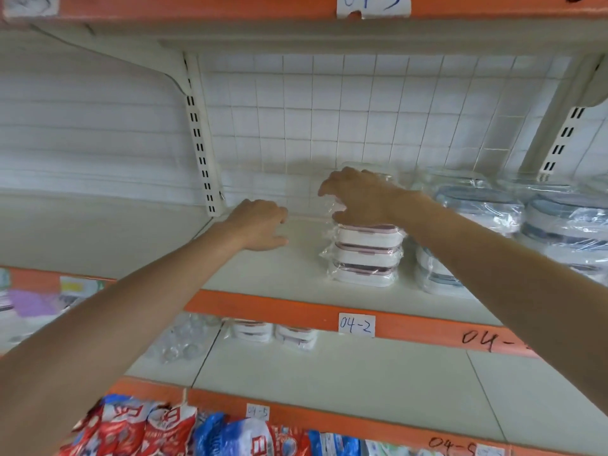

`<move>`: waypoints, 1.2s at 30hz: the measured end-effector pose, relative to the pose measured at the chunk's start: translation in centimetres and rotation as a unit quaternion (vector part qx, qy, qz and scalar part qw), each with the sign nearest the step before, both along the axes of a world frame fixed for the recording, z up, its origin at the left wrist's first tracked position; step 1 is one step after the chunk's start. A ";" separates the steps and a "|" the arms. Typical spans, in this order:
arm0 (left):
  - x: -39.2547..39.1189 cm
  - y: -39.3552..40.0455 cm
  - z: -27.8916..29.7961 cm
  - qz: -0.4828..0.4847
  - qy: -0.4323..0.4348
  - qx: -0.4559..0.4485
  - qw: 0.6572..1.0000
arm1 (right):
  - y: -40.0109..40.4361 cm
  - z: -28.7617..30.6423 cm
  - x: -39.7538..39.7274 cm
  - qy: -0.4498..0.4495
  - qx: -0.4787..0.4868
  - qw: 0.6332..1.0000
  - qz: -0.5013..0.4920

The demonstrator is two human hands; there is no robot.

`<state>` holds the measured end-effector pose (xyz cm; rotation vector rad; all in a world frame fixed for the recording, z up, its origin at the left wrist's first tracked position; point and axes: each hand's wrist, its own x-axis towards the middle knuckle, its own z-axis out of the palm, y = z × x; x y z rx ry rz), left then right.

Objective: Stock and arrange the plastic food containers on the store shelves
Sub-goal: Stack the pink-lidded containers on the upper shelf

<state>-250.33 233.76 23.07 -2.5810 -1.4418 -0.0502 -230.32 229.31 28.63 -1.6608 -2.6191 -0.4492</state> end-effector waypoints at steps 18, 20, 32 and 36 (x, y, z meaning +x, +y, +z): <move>-18.4 -6.7 -7.7 0.022 0.006 -0.032 0.999 | -3.4 -8.5 -18.7 0.078 -0.233 0.965 0.087; -19.3 -7.2 -8.9 0.019 0.016 -0.044 0.999 | -4.2 -10.2 -19.4 0.099 -0.248 0.960 0.086; -15.1 -8.1 -21.8 -0.013 0.039 -0.155 0.987 | -8.4 -28.9 -14.6 0.205 -0.319 0.925 -0.036; -11.9 -6.7 -27.6 0.024 0.026 -0.189 0.981 | -7.7 -35.2 -11.0 0.247 -0.343 0.901 -0.098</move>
